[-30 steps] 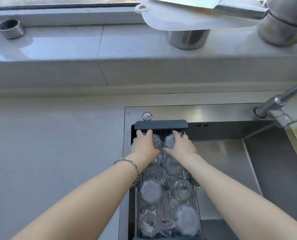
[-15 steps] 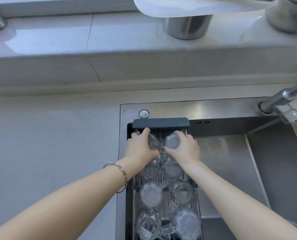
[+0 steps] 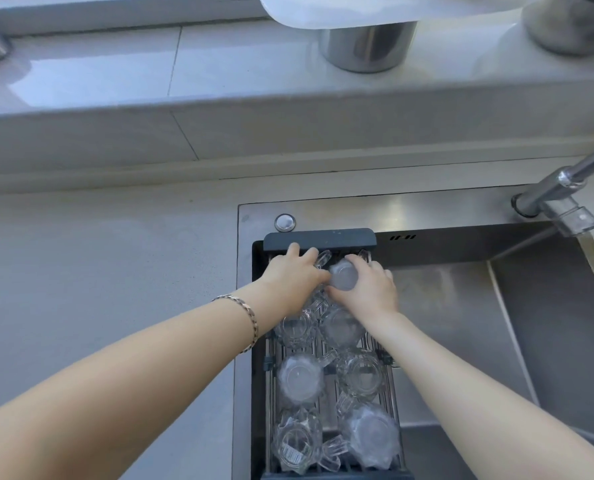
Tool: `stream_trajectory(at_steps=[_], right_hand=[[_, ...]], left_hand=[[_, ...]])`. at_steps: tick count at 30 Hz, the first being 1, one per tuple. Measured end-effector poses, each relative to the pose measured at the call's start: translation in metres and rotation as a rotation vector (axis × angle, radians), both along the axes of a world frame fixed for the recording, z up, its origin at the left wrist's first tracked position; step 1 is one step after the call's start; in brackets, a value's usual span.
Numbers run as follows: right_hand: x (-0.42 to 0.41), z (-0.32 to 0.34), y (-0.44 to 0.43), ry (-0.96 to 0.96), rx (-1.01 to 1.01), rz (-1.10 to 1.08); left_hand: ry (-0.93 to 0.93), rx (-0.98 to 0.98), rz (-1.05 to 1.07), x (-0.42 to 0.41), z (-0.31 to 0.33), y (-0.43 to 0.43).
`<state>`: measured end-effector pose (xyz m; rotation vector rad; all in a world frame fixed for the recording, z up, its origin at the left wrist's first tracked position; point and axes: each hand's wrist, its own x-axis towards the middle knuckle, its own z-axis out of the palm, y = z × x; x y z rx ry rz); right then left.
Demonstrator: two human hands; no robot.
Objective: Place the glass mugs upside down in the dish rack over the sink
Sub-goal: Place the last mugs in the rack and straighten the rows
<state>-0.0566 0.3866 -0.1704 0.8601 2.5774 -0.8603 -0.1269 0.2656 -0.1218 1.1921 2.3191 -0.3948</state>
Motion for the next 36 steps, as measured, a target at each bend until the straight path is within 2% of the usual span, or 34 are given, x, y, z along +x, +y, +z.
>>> stream_trajectory(at_steps=[6,10,13,14,18,22,26,28,30,32,33,36], right_hand=[[0.001,-0.002,0.002,0.037,-0.028,-0.005],[0.0,-0.001,-0.005,0.121,-0.016,-0.09],[-0.003,-0.001,-0.017,0.179,0.031,-0.154],[-0.005,-0.002,-0.02,0.179,0.031,-0.164],[-0.014,-0.006,-0.018,0.051,0.012,-0.054],[-0.013,-0.008,-0.013,0.11,-0.126,-0.059],[0.008,0.001,-0.005,0.164,-0.421,-0.132],[0.026,0.007,0.001,0.179,-0.366,-0.12],[0.046,0.011,0.003,0.142,-0.25,-0.051],[0.061,0.011,0.001,0.084,-0.184,0.072],[0.065,0.01,-0.002,0.065,-0.168,0.133],[0.064,0.005,-0.011,0.032,-0.156,0.242]], left_hand=[[0.0,0.001,0.032,-0.011,-0.014,-0.008],[0.004,0.101,0.098,-0.011,-0.026,-0.016],[0.136,0.202,0.031,-0.009,-0.031,-0.024],[0.174,0.216,0.043,-0.009,-0.029,-0.027],[0.117,0.253,0.101,-0.006,-0.036,-0.041],[0.193,0.272,0.1,-0.004,-0.041,-0.042],[0.259,0.32,0.13,0.001,-0.042,-0.041],[0.268,0.362,0.204,0.006,-0.043,-0.042],[0.204,0.44,0.298,0.017,-0.037,-0.044],[0.051,0.502,0.376,0.033,-0.03,-0.048],[-0.028,0.469,0.393,0.042,-0.028,-0.051],[-0.084,0.3,0.338,0.059,-0.031,-0.059]])
